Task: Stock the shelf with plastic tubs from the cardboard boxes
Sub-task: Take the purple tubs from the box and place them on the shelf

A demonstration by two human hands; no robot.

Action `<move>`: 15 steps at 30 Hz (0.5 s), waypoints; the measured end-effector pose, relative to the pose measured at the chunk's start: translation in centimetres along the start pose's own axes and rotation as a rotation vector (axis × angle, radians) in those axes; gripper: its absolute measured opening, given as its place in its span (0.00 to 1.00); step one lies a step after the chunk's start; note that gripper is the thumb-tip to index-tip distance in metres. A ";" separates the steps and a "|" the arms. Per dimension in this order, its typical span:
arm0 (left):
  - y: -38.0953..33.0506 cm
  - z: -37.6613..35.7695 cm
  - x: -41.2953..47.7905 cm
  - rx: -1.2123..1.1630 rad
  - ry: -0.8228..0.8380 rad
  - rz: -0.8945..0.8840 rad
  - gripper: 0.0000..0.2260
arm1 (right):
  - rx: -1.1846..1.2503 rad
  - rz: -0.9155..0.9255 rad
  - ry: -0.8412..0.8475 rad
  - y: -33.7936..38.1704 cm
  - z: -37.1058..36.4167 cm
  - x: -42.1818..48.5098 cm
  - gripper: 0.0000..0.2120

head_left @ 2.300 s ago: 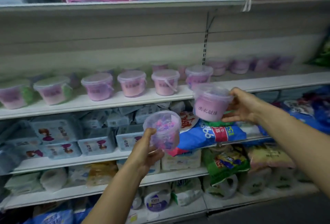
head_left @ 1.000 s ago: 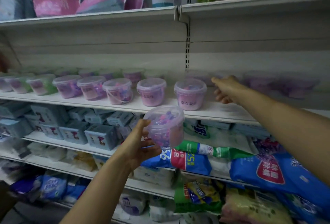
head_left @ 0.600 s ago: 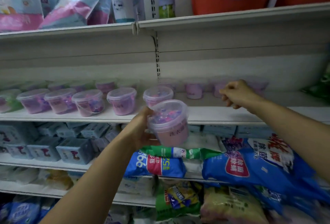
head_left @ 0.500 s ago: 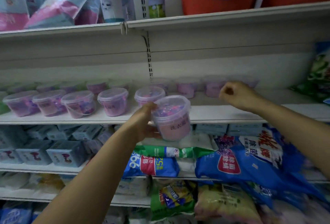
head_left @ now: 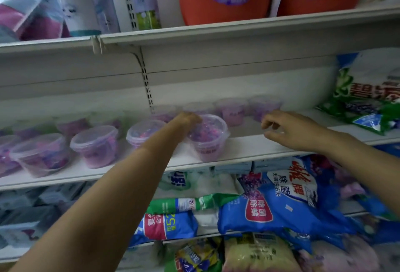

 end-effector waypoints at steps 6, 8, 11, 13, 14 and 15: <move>-2.0 0.0 0.8 0.346 -0.060 -0.274 0.16 | -0.017 0.021 -0.007 0.7 -0.4 1.6 0.07; -3.2 1.3 -1.1 0.420 -0.066 -0.440 0.17 | 0.015 0.056 -0.018 2.1 -0.5 2.3 0.10; -3.1 5.3 -4.0 0.615 -0.124 -0.530 0.19 | 0.096 0.133 -0.008 5.2 -0.9 3.4 0.21; -1.9 8.4 -5.5 0.816 -0.173 -0.472 0.24 | 0.117 0.179 0.011 7.3 -1.5 4.1 0.26; -0.9 9.7 -6.1 0.896 -0.178 -0.415 0.25 | 0.112 0.191 0.019 8.1 -1.9 4.6 0.27; 0.2 10.7 -6.5 0.960 -0.169 -0.366 0.26 | 0.096 0.199 0.019 8.7 -2.4 5.0 0.27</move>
Point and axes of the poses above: each hand's wrist, its own x-axis towards the middle knuckle, its own z-axis out of the back of the hand, y = z × x, the point moved 8 cm from there along x, towards the middle knuckle, and after that the axes turned 15 degrees about -x, right-handed, at the moved point
